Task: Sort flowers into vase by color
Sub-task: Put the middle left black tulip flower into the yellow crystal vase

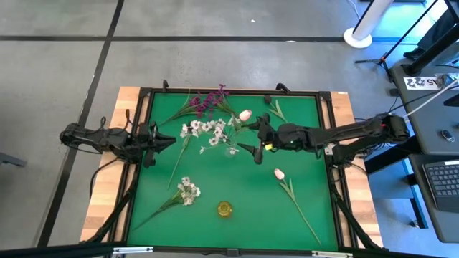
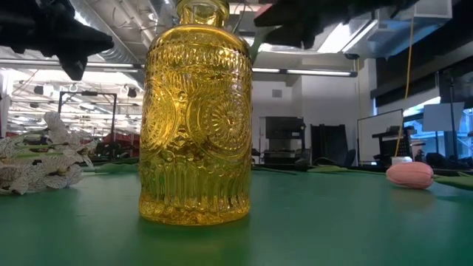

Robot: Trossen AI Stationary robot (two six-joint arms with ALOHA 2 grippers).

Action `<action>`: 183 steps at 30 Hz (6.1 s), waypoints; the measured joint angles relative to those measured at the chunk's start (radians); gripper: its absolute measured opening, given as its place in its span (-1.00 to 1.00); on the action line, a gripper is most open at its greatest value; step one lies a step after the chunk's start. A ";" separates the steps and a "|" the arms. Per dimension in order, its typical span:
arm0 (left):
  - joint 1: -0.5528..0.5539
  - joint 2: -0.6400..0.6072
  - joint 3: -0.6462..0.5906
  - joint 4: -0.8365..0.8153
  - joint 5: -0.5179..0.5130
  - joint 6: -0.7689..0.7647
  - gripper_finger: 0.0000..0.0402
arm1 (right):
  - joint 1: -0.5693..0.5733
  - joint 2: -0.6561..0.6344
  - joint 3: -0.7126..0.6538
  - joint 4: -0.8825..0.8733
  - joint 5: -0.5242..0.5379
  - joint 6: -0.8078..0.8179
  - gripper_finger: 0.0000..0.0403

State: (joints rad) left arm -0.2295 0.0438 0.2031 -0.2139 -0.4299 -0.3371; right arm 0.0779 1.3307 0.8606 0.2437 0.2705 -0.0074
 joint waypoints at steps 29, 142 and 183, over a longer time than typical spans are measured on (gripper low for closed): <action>0.072 0.686 0.129 -0.362 0.043 -0.557 -0.03 | 0.153 -0.195 0.086 -0.657 0.183 0.229 0.69; -0.550 1.064 0.908 -0.548 0.179 -0.374 -1.00 | 0.151 -0.195 0.086 -0.550 0.124 0.240 0.69; -0.398 1.390 0.543 1.224 -0.004 0.493 -1.00 | 0.264 -0.251 0.086 -0.433 0.122 0.157 0.69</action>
State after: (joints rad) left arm -0.6278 1.4334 0.7458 1.0103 -0.4339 0.1559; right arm 0.3424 1.0798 0.9466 -0.1896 0.3927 0.1497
